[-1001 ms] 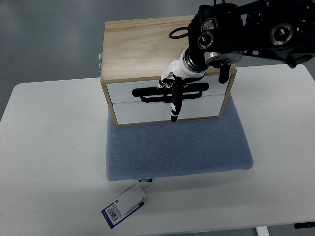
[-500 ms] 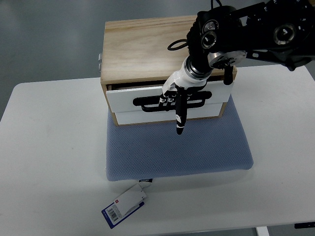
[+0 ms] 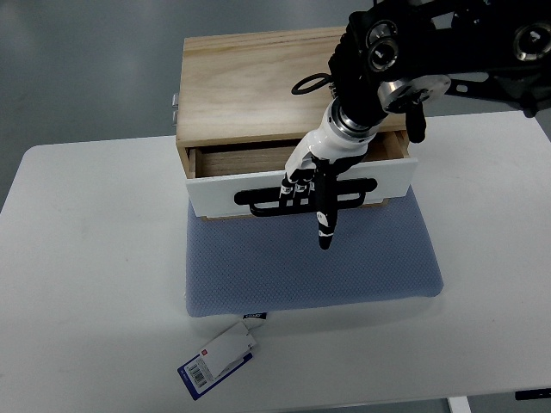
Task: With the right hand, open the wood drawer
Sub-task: 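Pull the top drawer toward the robot with the right hand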
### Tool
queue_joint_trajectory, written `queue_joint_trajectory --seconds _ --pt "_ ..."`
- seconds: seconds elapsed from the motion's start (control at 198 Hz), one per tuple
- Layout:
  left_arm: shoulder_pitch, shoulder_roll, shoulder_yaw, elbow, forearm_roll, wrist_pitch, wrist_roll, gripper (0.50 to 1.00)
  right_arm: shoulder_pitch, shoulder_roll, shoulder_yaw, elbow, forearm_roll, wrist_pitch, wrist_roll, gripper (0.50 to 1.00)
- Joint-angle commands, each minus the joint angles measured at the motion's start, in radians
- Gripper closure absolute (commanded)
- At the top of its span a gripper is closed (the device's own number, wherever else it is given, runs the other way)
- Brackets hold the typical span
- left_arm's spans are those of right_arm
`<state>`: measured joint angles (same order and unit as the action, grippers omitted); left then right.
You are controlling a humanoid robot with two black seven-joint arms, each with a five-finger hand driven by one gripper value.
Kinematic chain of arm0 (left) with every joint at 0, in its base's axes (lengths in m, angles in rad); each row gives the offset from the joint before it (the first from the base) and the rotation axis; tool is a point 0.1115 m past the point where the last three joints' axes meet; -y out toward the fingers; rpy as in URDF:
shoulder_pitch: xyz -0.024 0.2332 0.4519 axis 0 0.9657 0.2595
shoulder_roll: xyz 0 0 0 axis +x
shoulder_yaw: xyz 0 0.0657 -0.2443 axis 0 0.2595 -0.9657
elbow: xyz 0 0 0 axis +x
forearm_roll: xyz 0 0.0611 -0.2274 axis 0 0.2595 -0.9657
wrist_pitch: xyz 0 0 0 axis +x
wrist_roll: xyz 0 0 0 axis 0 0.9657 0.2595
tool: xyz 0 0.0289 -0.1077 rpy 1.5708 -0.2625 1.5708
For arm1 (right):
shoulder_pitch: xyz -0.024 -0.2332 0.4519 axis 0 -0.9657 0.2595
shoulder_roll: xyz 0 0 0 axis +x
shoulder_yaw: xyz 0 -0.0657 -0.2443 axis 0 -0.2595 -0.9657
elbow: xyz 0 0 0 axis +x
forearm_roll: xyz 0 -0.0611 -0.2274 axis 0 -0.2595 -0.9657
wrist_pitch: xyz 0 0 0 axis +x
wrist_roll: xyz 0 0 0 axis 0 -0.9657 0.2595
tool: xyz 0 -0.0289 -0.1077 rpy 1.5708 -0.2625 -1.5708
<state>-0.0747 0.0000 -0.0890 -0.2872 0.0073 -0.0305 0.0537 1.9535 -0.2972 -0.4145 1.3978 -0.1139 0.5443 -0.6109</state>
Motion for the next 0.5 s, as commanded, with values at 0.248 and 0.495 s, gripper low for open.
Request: queue_joint_trajectory --seconds 0.248,0.495 --pt "0.0 0.0 0.0 0.0 0.0 0.0 0.0 0.5 0.018 -0.019 0.0 0.04 0.045 0.057 0.0 0.554" --pt "0.0 0.0 0.0 0.0 0.0 0.0 0.0 0.5 0.019 -0.017 0.0 0.047 0.062 0.067 0.0 0.554"
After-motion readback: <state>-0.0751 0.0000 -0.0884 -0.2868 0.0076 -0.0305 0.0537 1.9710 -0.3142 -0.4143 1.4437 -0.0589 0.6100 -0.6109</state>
